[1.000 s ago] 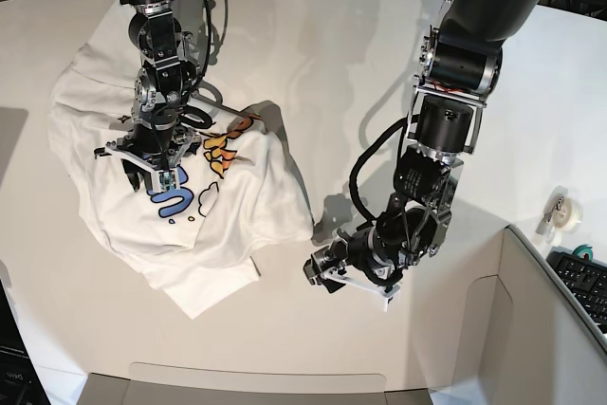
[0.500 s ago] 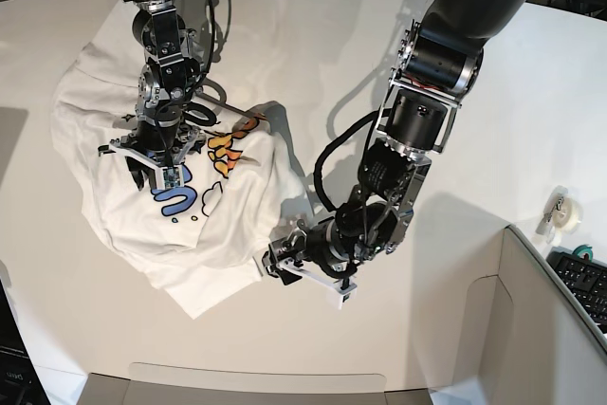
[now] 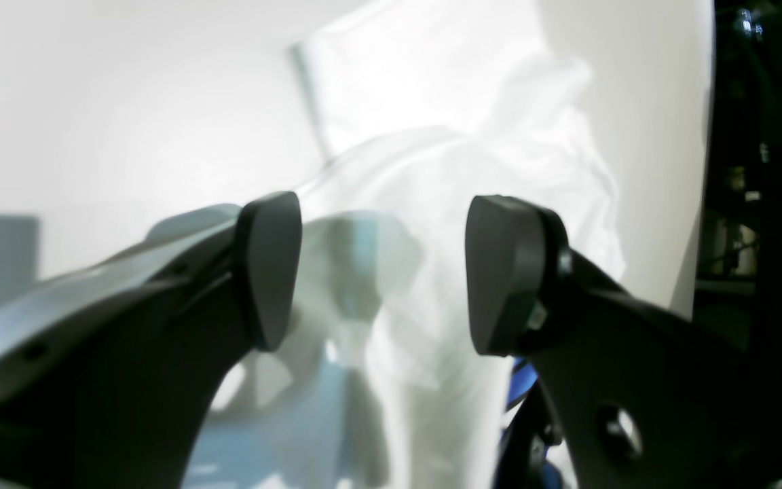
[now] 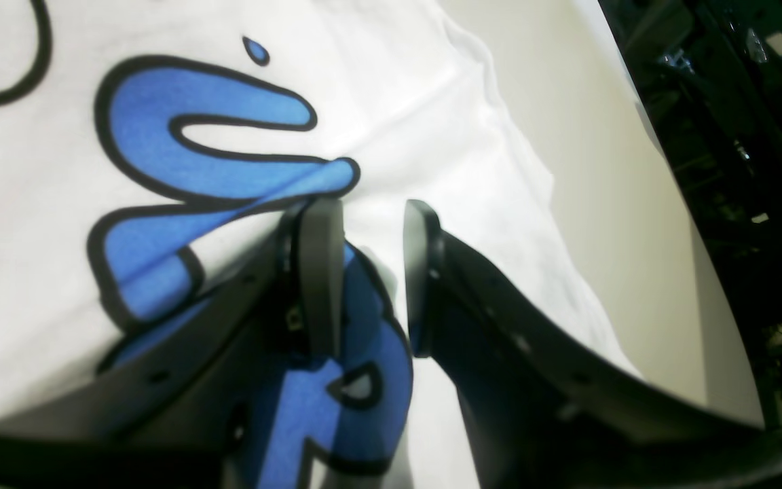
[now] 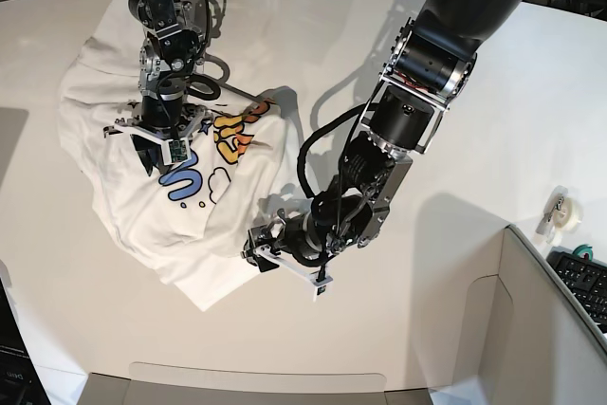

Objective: Layout the t-shirt on the table in an organized manner, then fold the t-shirt properly
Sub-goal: 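Drag the grasped shirt fabric with the left gripper away from the right gripper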

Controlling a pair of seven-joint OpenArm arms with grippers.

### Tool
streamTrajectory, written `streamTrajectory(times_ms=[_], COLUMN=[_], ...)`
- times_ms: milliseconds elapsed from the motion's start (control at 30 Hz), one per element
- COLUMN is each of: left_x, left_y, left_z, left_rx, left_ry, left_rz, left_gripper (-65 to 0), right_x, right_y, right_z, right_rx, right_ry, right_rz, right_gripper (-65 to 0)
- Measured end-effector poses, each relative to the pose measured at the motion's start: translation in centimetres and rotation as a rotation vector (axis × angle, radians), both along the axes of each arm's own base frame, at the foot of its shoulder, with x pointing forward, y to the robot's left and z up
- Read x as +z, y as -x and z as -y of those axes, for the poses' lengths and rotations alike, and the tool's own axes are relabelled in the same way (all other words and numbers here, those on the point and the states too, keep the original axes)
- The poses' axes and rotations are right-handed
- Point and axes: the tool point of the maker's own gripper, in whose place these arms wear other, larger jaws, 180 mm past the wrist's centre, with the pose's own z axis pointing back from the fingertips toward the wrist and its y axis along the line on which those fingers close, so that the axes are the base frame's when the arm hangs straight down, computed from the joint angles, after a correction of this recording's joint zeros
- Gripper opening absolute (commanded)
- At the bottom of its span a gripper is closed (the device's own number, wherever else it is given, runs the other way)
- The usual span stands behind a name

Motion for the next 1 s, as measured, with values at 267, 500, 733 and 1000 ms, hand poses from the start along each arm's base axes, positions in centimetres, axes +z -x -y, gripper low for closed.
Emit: streamTrajectory(times_ms=[267,500,733,1000], left_x=[0.9,-1.0,-1.7,-3.8], left_y=[-0.1,0.8,0.9,2.6], left_z=[1.4,2.2,3.0,3.6], left_rx=[-0.014,-0.017,-0.014,-0.059], left_ry=[0.017,0.009,-0.029,-0.154], left_rz=[0.012,-0.046,-0.011,-0.018], left_gripper=[-28.1,-28.1,-28.0,-37.8], right_x=[-0.1,-0.1,-0.1,-0.1], right_y=[0.7,0.7,0.8,0.8], right_z=[-0.8,-0.8,-0.8,-0.8], right_rx=[0.028,0.032,0.032,0.031], right_ry=[-0.006,-0.004,-0.004,-0.004], right_rz=[0.015,0.015,0.015,0.014], right_gripper=[-49.0,-49.0,-49.0,-49.0])
